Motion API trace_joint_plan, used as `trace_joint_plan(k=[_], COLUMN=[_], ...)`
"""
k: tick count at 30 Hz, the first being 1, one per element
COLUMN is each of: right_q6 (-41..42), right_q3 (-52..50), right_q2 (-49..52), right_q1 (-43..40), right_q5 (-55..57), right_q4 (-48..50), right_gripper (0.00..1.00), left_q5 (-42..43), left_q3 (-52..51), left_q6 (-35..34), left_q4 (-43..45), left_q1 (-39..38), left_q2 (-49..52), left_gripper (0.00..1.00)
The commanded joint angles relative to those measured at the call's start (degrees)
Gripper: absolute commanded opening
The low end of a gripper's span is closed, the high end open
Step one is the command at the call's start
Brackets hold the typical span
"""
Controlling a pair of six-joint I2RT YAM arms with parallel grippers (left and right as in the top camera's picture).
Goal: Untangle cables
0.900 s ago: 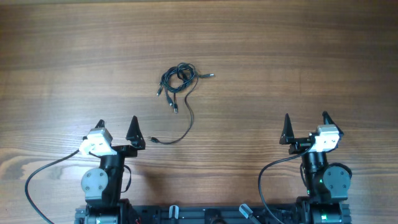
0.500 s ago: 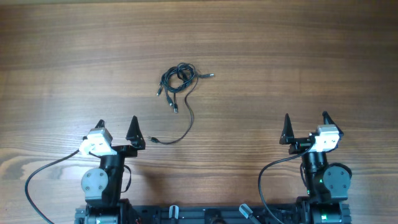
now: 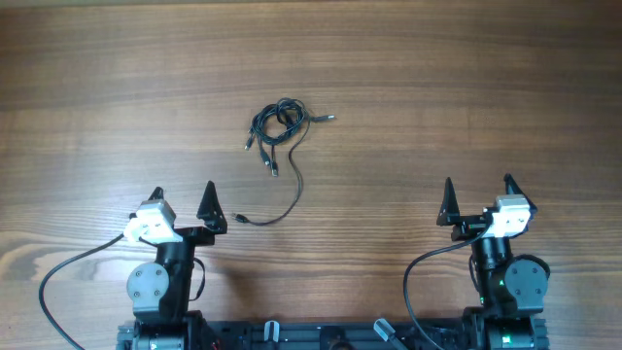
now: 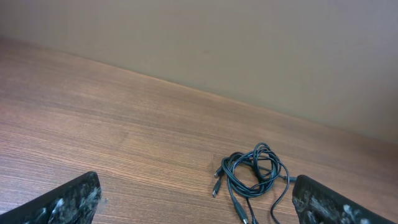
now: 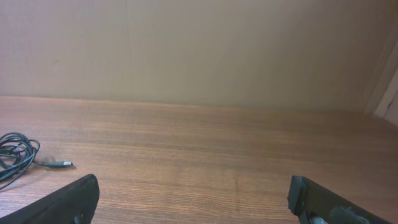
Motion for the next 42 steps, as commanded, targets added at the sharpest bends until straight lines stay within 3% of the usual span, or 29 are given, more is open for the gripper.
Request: trace_joint_plan(k=[1,18,22,26,32,38,42], right_q6=[0.8,0.8,0.8,0.8,0.8,0.8,0.8], right_q3=[-0.1,-0.1,-0.1,-0.1,-0.1,-0.1,-0.1], right_q2=[-0.7,-0.7,-0.7,-0.7,-0.7,-0.7,-0.7], right_q1=[0.3,0.3,0.3,0.3,0.3,0.3,0.3], right_q5=[0.2,0.2,0.2,0.2,0.2,0.2,0.2], right_q4=[0.2,0.2,0.2,0.2,0.2,0.2,0.2], right_gripper=[1.0,1.0,1.0,1.0,1.0,1.0,1.0], left_q5=[0.2,0.4,7.4,9.4,10.6,10.6,11.1], left_q3=[-0.4,-0.4,-0.3,0.7,4.9,15.6,27.3], left_q6=[-0.1,-0.1,-0.2,-3.8,-3.8,-3.5,-3.2], left_q4=[-0.2,0.0,0.9,-0.5,-3.1,-7.3,-12.6], left_q1=[0.5,0.5,0.5,0.5,0.5,0.5,0.4], left_q2=[-0.4,-0.4,-0.4,-0.4,1.2,17.7,34.2], left_gripper=[1.0,1.0,1.0,1.0,1.0,1.0,1.0])
